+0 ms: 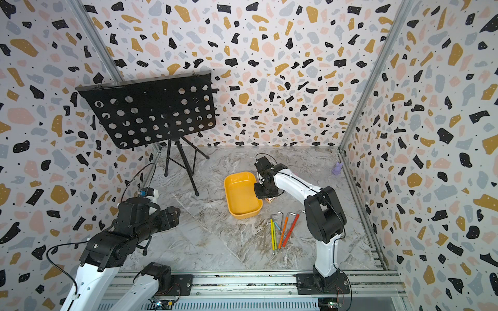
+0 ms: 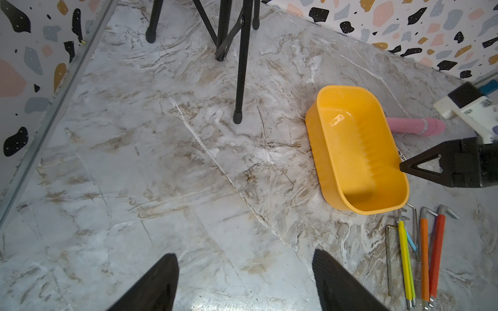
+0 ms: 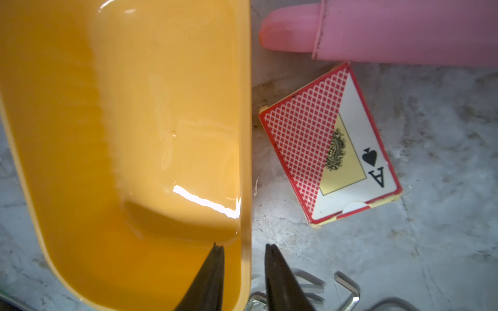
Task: Put the hex key on the desktop into the storage box
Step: Move the storage box to the center of the board.
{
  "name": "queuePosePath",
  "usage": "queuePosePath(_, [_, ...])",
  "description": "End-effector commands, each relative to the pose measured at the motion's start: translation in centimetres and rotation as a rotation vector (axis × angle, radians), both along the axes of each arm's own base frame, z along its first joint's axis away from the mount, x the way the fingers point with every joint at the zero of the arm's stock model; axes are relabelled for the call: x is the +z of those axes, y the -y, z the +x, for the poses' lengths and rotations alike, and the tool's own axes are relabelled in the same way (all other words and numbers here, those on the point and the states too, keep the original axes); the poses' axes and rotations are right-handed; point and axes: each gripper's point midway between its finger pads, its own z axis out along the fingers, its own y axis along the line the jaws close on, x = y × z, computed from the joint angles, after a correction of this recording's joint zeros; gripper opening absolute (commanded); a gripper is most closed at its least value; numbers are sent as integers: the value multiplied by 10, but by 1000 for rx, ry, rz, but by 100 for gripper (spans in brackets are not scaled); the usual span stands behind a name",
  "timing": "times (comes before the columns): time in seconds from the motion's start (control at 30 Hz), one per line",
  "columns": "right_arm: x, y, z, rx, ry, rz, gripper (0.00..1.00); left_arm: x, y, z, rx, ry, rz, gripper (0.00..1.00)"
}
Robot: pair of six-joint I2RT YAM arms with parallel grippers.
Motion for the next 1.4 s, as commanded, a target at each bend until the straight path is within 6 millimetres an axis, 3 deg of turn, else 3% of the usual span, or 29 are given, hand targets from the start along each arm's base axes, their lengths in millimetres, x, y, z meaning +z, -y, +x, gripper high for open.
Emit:
queuePosePath(0.0, [6, -4, 0, 7, 2, 0, 22, 3, 9, 4, -49, 29, -14, 83])
queuePosePath(0.23, [6, -7, -21, 3, -9, 0, 0, 5, 11, 4, -64, 38, -23, 83])
queuePosePath(0.63, [20, 2, -95, -84, -40, 58, 0, 8, 12, 2, -72, 53, -25, 83])
queuePosePath(0.9, [15, 3, -155, -155, -103, 105, 0, 9, 12, 2, -70, 61, -24, 83])
queuePosePath(1.17, [6, 3, -183, -206, -162, 114, 0, 9, 11, 2, -68, 60, -23, 83])
queuePosePath(1.37, [-8, 12, -189, -244, -183, 84, 0, 9, 11, 2, -67, 62, -23, 83])
